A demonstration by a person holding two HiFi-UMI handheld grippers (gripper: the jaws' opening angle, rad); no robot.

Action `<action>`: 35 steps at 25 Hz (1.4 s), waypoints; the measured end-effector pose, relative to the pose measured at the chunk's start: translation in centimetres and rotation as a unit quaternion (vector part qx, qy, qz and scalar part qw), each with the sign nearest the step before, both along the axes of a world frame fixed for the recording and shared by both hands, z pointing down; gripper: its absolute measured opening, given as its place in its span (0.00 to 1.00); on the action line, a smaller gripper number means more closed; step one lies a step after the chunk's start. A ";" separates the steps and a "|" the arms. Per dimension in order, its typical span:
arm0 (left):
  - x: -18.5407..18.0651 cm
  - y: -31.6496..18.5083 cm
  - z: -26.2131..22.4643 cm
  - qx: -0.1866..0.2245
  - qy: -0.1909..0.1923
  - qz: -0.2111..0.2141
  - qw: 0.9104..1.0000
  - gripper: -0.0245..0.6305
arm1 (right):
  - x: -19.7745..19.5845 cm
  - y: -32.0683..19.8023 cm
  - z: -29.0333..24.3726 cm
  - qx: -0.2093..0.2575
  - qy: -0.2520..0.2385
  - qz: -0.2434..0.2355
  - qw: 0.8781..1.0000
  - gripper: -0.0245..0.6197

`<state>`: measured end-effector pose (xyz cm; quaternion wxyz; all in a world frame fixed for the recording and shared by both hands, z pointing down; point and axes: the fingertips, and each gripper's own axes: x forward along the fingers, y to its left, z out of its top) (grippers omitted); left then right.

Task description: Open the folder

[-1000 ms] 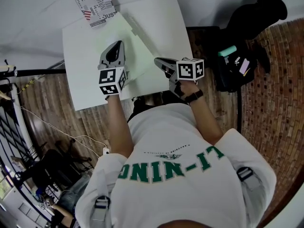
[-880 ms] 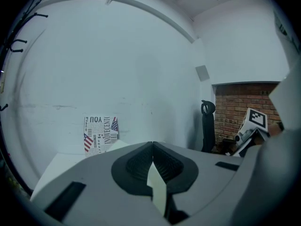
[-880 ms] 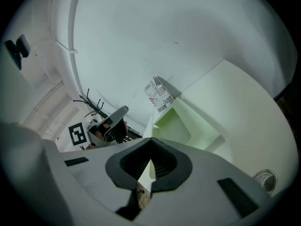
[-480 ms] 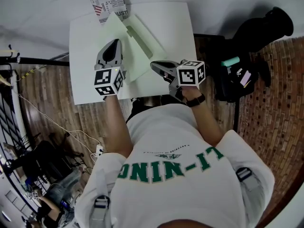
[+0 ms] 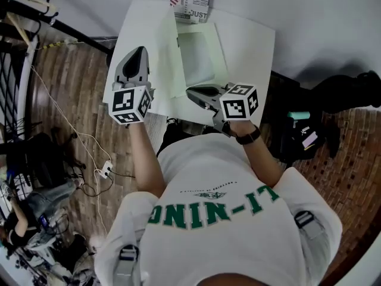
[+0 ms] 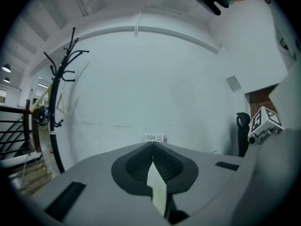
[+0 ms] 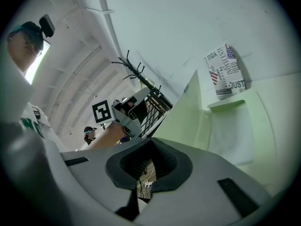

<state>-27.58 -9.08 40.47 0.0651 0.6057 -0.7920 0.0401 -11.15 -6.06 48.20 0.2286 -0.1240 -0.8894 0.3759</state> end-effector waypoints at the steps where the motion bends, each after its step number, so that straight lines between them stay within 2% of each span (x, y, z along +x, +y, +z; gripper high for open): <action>1: -0.9 1.1 0.0 0.000 -0.001 -0.015 1.000 0.06 | -0.8 0.6 -0.2 0.006 -0.001 -0.016 1.000 0.06; 9: -6.9 10.3 -0.2 -0.003 -0.002 -0.121 0.993 0.06 | -8.2 6.6 -0.7 0.031 -0.009 -0.127 0.991 0.06; 18: -12.7 18.6 -0.2 -0.005 0.010 -0.202 0.979 0.06 | -16.1 14.5 2.1 0.067 0.023 -0.219 0.973 0.06; 28: -18.3 25.5 3.4 -0.016 0.049 -0.257 0.965 0.06 | -23.1 19.7 9.9 0.127 0.082 -0.280 0.948 0.06; 31: -19.0 26.9 5.2 -0.026 0.062 -0.261 0.963 0.06 | -24.2 20.7 13.4 0.134 0.106 -0.280 0.945 0.06; 35: -19.8 28.4 7.4 -0.041 0.078 -0.251 0.964 0.06 | -26.2 20.9 17.1 0.142 0.139 -0.253 0.947 0.06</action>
